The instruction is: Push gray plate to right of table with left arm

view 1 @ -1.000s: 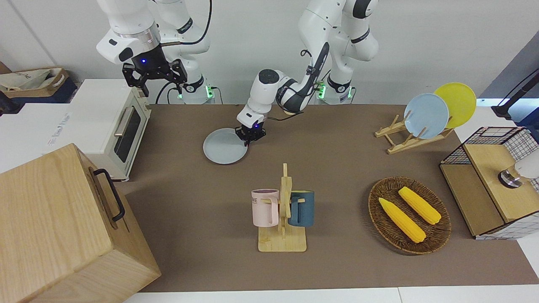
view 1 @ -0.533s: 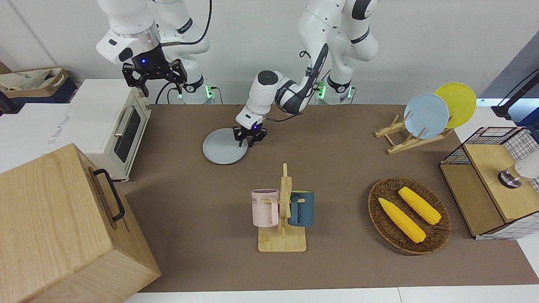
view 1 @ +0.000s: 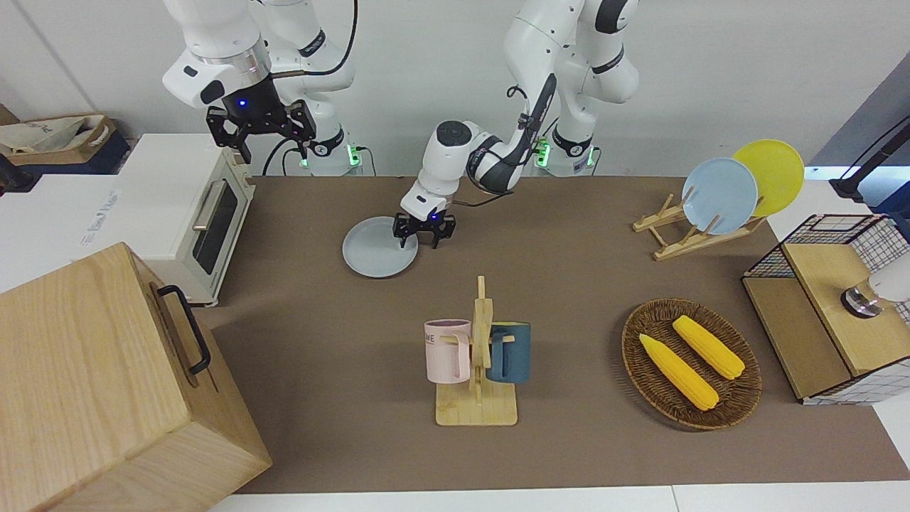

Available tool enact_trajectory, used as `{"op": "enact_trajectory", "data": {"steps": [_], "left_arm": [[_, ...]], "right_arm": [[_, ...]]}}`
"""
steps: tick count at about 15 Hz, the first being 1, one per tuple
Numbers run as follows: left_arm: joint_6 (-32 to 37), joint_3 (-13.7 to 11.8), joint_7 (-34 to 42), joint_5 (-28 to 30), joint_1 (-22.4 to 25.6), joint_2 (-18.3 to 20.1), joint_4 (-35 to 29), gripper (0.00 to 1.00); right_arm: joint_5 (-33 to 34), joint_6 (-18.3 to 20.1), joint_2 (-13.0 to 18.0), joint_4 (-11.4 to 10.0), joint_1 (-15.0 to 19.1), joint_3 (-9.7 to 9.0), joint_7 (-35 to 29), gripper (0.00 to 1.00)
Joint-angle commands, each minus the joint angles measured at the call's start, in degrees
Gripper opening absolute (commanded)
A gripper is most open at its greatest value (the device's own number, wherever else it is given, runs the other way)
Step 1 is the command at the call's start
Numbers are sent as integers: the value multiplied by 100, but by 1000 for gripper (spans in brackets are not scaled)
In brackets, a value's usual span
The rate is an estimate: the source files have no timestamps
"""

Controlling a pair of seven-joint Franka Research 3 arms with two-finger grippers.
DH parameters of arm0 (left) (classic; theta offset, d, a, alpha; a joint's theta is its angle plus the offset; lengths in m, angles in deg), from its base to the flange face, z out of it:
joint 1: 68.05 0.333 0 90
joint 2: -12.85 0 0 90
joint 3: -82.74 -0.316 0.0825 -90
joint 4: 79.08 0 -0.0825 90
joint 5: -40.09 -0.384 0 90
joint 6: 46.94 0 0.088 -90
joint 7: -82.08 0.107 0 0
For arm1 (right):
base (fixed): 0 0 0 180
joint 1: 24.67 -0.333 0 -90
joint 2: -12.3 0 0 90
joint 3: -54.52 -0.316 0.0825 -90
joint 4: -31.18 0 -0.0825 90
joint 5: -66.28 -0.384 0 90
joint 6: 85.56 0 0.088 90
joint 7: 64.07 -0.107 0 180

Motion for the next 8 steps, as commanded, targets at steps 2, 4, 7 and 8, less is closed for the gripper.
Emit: {"op": "enact_trajectory", "data": {"steps": [2,4,7,8], "left_arm": [[983,17,1011,84,695,626,-55,991],[1326,-9,1381,120,958,811,-29,991],[1905,-18,1908,129,1441,1127,41,991],[2177,-27,2093,164,1600,1215,146,991]], "right_arm": [[-46,69,43,-3,64,-32,6,983],[-46,69,43,5,64,-32,15,983],[-46,69,43,5,64,-32,15,983],[-46,69,43,-3,64,-23,15,983]]}}
